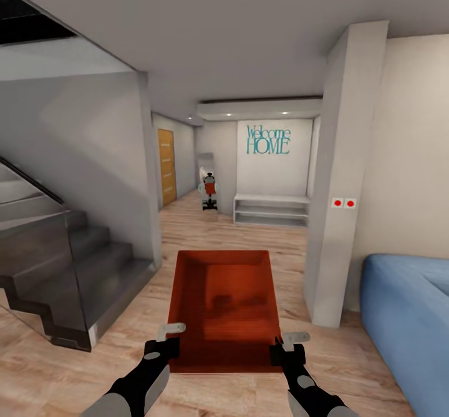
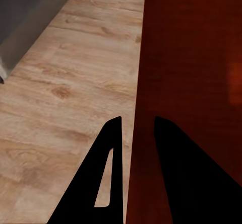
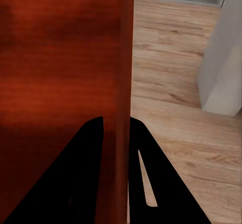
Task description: Move the two storage containers from the living room to the garage. In the garage, place one container on the floor and stack the other container on top of it (either order is fine).
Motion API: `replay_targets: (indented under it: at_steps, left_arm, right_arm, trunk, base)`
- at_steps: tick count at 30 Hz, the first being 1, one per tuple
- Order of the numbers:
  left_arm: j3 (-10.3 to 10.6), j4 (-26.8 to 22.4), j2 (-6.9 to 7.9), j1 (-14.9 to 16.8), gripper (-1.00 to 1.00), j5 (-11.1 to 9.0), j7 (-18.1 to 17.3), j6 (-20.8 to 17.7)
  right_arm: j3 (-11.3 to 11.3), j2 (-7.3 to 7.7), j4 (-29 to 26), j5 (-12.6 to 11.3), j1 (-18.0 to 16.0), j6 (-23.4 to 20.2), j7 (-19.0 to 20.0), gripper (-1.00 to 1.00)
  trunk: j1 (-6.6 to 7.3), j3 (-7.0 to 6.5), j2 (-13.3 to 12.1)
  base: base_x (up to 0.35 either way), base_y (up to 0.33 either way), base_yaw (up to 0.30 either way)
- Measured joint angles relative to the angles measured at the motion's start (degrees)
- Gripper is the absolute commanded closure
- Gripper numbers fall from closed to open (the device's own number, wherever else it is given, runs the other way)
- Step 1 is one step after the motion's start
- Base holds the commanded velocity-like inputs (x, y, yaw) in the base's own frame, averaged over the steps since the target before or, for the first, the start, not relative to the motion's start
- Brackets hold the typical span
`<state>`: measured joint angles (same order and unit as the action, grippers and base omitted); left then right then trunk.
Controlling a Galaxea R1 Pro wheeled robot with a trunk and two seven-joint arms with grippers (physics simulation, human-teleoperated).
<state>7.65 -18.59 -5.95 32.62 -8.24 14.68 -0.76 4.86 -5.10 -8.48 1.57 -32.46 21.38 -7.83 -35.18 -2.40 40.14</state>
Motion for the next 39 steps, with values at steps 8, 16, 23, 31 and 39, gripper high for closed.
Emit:
replay_targets:
  at_steps: [8, 16, 23, 31, 39]
  left_arm:
    - [-0.03, -0.02, -0.01, 0.0, 1.0, 0.05, 0.0, 0.0]
    - [-0.01, -0.01, 0.0, 0.0, 1.0, 0.03, -0.01, 0.0]
    - [-0.01, -0.02, 0.0, 0.0, 1.0, 0.06, -0.01, -0.07]
    - [0.01, -0.02, 0.01, 0.0, 1.0, 0.03, -0.01, -0.08]
    - [-0.01, -0.02, 0.01, 0.0, 1.0, 0.05, -0.01, -0.08]
  right_arm:
    - [-0.02, 0.01, -0.04, 0.03, 0.01, 0.0, 0.01, 1.0]
    - [-0.03, 0.0, -0.03, 0.04, 0.01, -0.01, -0.01, 1.0]
    - [-0.04, -0.01, -0.03, 0.04, 0.01, -0.08, -0.01, 1.0]
    - [-0.07, -0.01, -0.05, 0.08, 0.01, -0.12, 0.0, 1.0]
    - [-0.06, -0.01, -0.04, 0.07, 0.01, -0.11, 0.0, 1.0]
  trunk:
    - [0.0, 0.0, 0.0]
    - [0.0, 0.0, 0.0]
    - [0.0, 0.0, 0.0]
    - [0.0, 0.0, 0.0]
    - [0.0, 0.0, 0.0]
  base:
    - [0.321, 0.074, 0.0]
    - [0.321, 0.056, 0.0]
    - [0.322, 0.004, 0.0]
    - [0.322, 0.0, 0.0]
    - [0.322, 0.0, 0.0]
